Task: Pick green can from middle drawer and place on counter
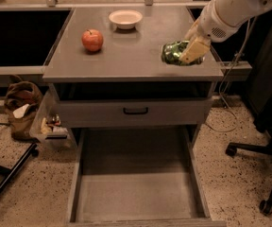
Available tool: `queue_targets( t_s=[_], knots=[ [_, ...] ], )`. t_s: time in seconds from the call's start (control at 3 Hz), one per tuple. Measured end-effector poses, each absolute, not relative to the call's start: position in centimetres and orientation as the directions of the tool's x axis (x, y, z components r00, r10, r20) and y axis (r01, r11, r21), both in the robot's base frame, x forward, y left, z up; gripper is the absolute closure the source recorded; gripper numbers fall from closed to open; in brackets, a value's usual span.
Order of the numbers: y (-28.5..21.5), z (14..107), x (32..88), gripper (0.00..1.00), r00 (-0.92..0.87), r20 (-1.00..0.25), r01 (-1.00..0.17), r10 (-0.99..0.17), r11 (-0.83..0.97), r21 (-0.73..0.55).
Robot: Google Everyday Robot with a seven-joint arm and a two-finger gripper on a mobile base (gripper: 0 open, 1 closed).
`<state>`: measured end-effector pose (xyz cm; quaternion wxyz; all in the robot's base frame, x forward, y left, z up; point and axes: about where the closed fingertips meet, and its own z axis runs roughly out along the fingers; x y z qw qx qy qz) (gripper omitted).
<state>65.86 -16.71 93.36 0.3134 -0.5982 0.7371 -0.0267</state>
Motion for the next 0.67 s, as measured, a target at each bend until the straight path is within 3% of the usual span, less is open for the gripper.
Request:
queue_targets(
  t_s=[0.67],
  knots=[
    [-16.1, 91.1, 71.0, 1.00, -0.028, -0.541, -0.805, -0.840, 0.340, -0.486]
  ],
)
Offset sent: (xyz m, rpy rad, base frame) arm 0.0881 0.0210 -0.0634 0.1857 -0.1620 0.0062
